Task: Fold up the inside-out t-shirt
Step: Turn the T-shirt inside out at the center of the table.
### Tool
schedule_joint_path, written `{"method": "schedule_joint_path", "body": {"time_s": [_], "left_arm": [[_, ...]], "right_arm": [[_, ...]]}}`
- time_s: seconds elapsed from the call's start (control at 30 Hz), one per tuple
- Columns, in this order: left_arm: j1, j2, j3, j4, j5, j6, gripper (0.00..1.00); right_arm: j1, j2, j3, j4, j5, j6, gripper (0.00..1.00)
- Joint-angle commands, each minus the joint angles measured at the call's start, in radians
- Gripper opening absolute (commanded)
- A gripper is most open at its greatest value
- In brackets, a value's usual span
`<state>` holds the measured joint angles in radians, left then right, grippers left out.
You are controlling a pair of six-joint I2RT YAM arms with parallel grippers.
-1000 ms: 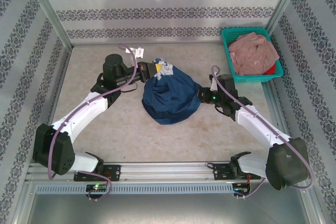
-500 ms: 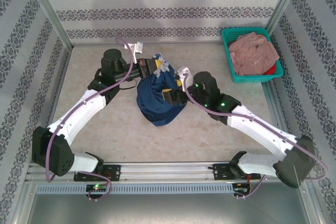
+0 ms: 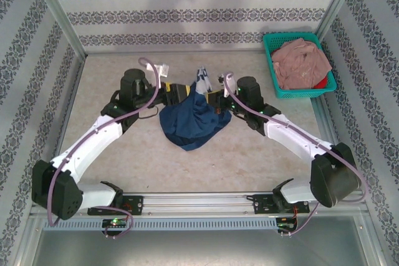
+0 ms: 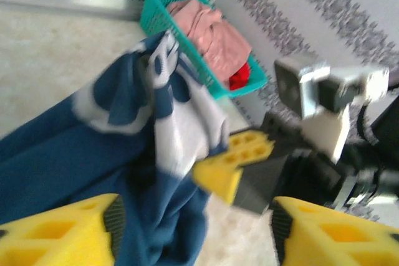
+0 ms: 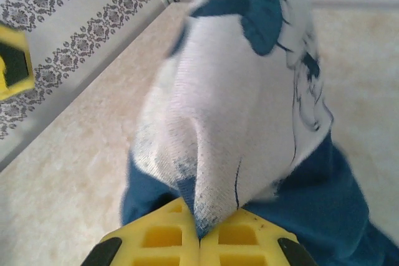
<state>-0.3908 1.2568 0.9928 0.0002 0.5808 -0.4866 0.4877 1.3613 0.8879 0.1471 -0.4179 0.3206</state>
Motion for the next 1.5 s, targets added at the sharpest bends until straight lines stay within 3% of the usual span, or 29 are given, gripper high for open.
{"method": "schedule_joint_path", "body": {"time_s": [0.0,0.13,0.23,0.27,0.43,0.53,0.63,0.7,0.77,0.87,0.93,1.1,1.27,1.47], "left_arm": [[-0.014,0.023,-0.072,-0.011,-0.026,0.036,0.74],[-0.075,0.136,-0.054,0.032,-0.018,0.03,0.76],[-0.085,0.22,-0.034,0.026,-0.005,0.037,0.71],[-0.085,0.239,-0.038,0.041,-0.002,0.039,0.65],[-0.076,0.299,-0.038,0.078,-0.001,0.028,0.16],[-0.065,0.295,-0.073,0.064,-0.076,0.033,0.01],[-0.065,0.315,-0.101,0.018,-0.155,0.053,0.0],[-0.065,0.33,-0.127,0.018,-0.182,0.065,0.03],[-0.065,0.321,-0.156,0.043,-0.175,0.084,0.14],[-0.065,0.241,-0.214,0.139,-0.137,0.095,0.41],[-0.066,0.166,-0.239,0.191,-0.139,0.097,0.54],[-0.061,0.128,-0.171,0.203,-0.119,0.121,0.65],[-0.059,0.275,0.017,0.103,-0.055,0.174,0.67],[-0.075,0.465,0.197,0.012,0.137,0.247,0.78]], "right_arm": [[-0.021,-0.066,-0.046,0.151,-0.134,0.109,0.0],[-0.053,-0.091,-0.075,0.173,-0.16,0.124,0.0],[-0.094,-0.112,-0.089,0.213,-0.185,0.16,0.0],[-0.104,-0.12,-0.089,0.223,-0.19,0.17,0.0],[-0.169,-0.177,-0.074,0.248,-0.246,0.204,0.0],[-0.25,-0.238,-0.087,0.287,-0.29,0.25,0.0],[-0.288,-0.252,-0.078,0.324,-0.344,0.293,0.0],[-0.284,-0.241,-0.071,0.335,-0.366,0.308,0.0],[-0.283,-0.222,-0.064,0.348,-0.408,0.318,0.0],[-0.287,-0.194,-0.054,0.317,-0.489,0.284,0.0],[-0.299,-0.18,-0.044,0.274,-0.56,0.239,0.0],[-0.33,-0.159,-0.046,0.213,-0.696,0.159,0.0],[-0.348,-0.166,-0.074,0.168,-0.716,0.102,0.0],[-0.35,-0.16,-0.067,0.151,-0.709,0.095,0.0]]}}
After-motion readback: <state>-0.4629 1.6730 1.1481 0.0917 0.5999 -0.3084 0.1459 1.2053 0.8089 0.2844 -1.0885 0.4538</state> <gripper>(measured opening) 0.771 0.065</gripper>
